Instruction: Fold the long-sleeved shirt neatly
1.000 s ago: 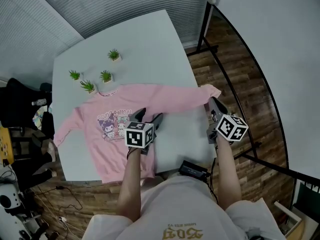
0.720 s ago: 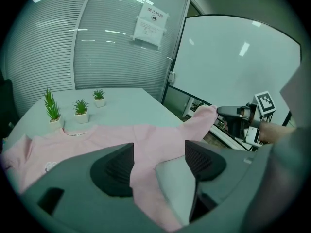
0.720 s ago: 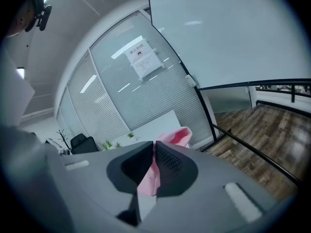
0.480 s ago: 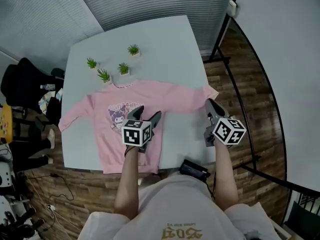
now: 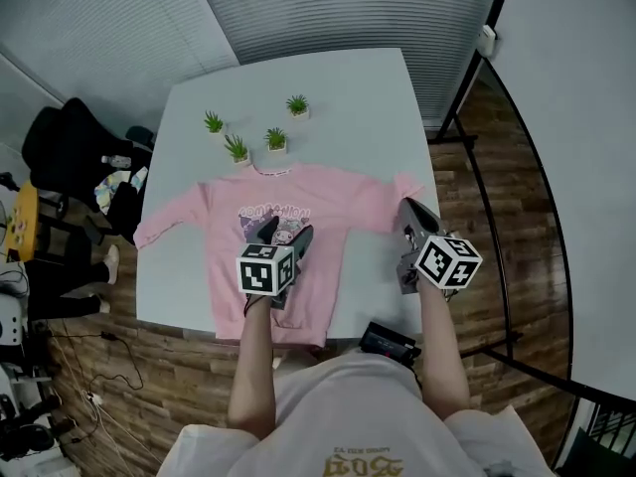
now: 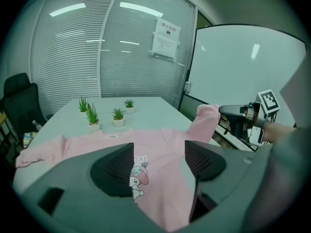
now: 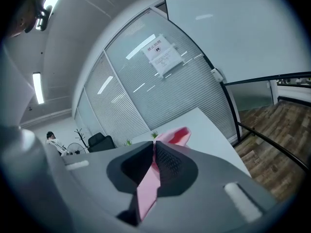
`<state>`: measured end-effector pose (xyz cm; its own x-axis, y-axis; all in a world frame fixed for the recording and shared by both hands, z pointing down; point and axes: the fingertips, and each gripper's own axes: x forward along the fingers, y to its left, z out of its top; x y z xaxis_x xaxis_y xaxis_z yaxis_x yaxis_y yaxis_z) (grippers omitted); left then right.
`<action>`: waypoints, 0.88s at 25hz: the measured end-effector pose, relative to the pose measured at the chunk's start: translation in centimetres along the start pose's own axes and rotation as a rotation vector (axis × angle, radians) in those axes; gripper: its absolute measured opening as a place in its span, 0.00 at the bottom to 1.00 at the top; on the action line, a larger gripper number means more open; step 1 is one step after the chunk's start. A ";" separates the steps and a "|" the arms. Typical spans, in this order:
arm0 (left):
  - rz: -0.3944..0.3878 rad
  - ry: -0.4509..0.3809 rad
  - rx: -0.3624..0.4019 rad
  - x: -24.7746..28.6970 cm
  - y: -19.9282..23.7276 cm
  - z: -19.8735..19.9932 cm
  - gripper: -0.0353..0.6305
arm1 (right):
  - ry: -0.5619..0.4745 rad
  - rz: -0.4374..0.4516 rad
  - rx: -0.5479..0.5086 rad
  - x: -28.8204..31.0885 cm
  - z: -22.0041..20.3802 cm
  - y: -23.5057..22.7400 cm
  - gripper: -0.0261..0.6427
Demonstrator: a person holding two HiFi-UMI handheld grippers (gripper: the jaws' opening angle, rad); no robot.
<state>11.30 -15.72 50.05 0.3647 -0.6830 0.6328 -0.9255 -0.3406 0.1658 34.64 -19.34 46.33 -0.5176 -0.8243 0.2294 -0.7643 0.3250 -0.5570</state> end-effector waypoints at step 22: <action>0.035 0.014 -0.005 -6.4 15.7 -1.7 0.56 | 0.046 -0.037 -0.063 6.8 -5.4 9.8 0.08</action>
<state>-5.70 -15.60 49.84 0.3305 -0.6856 0.6487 -0.9383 -0.3130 0.1472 21.55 -19.23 46.71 -0.5050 -0.8144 0.2858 -0.8049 0.3248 -0.4966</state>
